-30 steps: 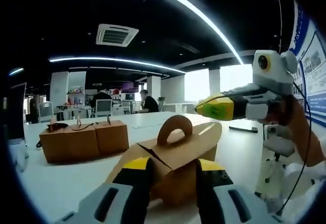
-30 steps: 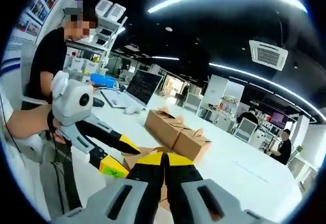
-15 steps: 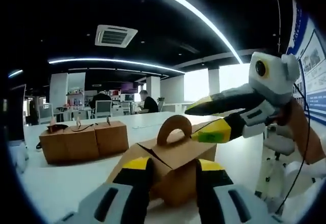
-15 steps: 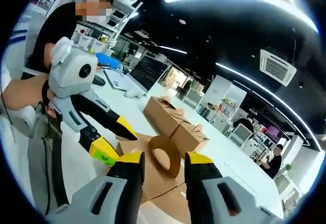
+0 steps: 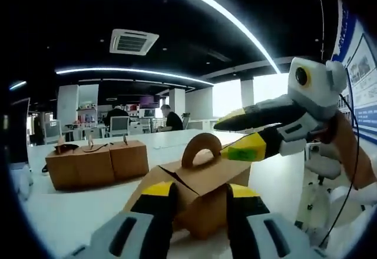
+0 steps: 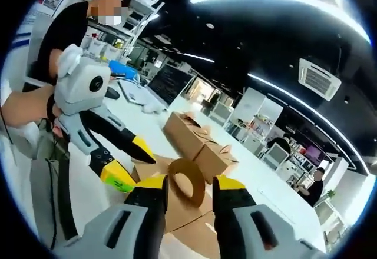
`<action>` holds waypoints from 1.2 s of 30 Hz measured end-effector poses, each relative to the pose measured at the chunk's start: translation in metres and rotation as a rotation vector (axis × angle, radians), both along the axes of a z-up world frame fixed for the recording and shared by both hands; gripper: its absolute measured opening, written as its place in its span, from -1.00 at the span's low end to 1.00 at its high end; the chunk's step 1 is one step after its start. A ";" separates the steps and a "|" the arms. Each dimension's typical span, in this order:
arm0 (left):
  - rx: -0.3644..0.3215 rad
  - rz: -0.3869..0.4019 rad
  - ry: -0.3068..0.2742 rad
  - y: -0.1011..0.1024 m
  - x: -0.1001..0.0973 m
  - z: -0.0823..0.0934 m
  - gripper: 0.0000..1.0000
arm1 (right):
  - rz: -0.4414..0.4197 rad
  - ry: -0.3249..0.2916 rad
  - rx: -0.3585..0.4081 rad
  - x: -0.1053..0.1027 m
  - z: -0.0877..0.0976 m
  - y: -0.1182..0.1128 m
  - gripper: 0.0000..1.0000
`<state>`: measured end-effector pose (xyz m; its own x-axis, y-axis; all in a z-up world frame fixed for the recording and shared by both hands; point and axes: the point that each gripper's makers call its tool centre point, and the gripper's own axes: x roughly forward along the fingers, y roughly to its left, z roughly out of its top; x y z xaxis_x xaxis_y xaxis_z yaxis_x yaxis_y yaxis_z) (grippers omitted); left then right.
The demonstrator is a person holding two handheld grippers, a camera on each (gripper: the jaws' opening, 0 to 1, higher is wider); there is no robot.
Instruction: Pick up one paper box from the group, open the paper box, and remove the item inside
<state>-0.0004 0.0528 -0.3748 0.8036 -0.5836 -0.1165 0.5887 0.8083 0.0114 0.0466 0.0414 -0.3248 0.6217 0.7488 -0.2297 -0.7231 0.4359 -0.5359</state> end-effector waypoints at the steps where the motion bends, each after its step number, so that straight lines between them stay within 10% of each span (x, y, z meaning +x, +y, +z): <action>1: 0.000 0.000 0.000 0.000 0.000 0.000 -0.27 | 0.000 0.004 -0.004 0.000 -0.002 0.001 -0.38; 26: -0.002 -0.003 0.002 0.029 0.033 0.002 -0.27 | 0.022 0.018 -0.048 -0.020 -0.016 0.004 -0.39; 36: 0.005 -0.002 -0.001 0.026 0.030 0.002 -0.27 | -0.032 0.026 -0.024 -0.003 -0.014 -0.004 -0.93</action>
<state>0.0299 0.0787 -0.3726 0.8025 -0.5848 -0.1184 0.5905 0.8069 0.0164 0.0434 0.0379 -0.3387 0.6386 0.7227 -0.2645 -0.7231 0.4459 -0.5276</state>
